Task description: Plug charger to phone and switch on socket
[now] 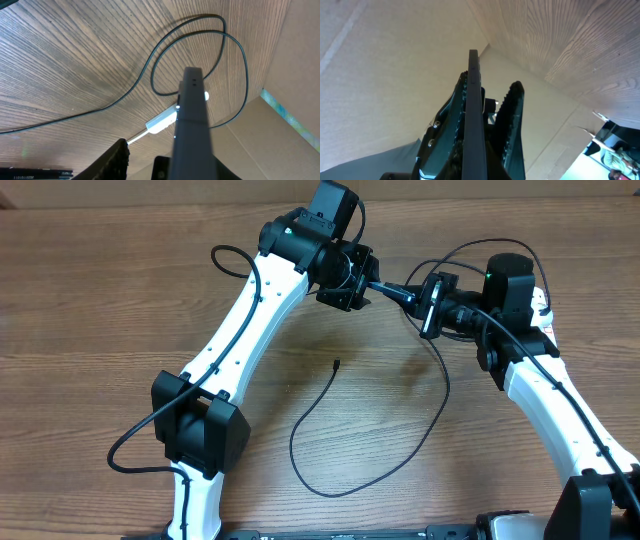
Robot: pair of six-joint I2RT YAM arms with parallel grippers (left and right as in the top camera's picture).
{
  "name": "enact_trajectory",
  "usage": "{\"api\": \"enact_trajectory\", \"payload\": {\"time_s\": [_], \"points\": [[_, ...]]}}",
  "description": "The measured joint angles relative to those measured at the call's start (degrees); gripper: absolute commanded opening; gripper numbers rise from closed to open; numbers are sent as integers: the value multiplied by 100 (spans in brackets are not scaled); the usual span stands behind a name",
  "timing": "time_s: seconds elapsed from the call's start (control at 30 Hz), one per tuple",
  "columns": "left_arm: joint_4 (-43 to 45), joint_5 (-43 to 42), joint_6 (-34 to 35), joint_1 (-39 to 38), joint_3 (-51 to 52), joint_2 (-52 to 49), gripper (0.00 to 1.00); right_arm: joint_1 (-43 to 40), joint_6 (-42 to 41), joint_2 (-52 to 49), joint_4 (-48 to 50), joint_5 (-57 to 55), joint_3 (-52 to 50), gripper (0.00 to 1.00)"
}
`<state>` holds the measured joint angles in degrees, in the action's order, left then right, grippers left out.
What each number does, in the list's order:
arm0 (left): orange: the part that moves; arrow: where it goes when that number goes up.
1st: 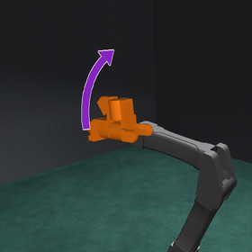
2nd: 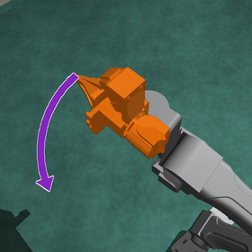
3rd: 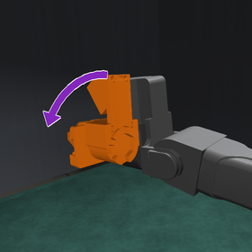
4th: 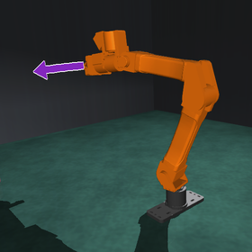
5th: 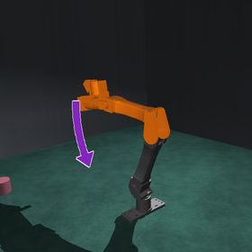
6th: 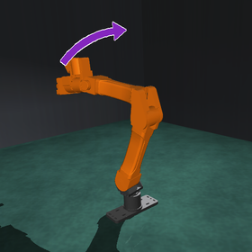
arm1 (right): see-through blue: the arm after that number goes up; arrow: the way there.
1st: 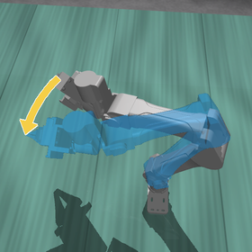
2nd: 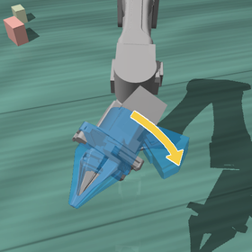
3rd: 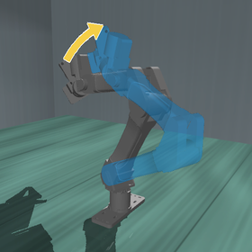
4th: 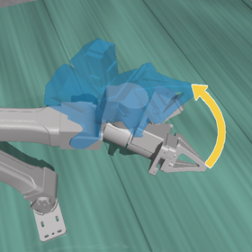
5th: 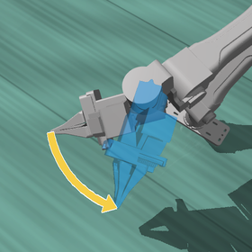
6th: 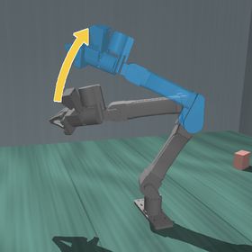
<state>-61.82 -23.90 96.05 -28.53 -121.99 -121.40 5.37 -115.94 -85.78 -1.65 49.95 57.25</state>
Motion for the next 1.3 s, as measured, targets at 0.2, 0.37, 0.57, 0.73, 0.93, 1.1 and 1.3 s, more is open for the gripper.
{"api": "enact_trajectory", "payload": {"time_s": [0.2, 0.37, 0.57, 0.73, 0.93, 1.1, 1.3], "points": [[-2, 33, -20, 0, -11, 2, 28, 0, 2, 0, -13, 81, 0, 4], [2, 61, -24, 0, -42, 2, 17, 4, 0, -2, -42, 166, 0, 4], [2, 61, -44, 0, -42, 2, 14, 2, -2, -2, -57, 173, 0, 3], [42, 66, -63, 0, -46, 2, 4, -9, -4, -4, -68, 166, 0, 4], [39, 76, -66, 0, -48, 2, 4, -11, -2, -7, -66, 170, 0, 4], [44, 76, -87, 0, -48, 2, 4, -11, 0, -7, -72, 164, 0, 4], [61, 79, -120, 0, -48, 2, 4, -13, -2, -7, -50, 149, 0, 11]]}}
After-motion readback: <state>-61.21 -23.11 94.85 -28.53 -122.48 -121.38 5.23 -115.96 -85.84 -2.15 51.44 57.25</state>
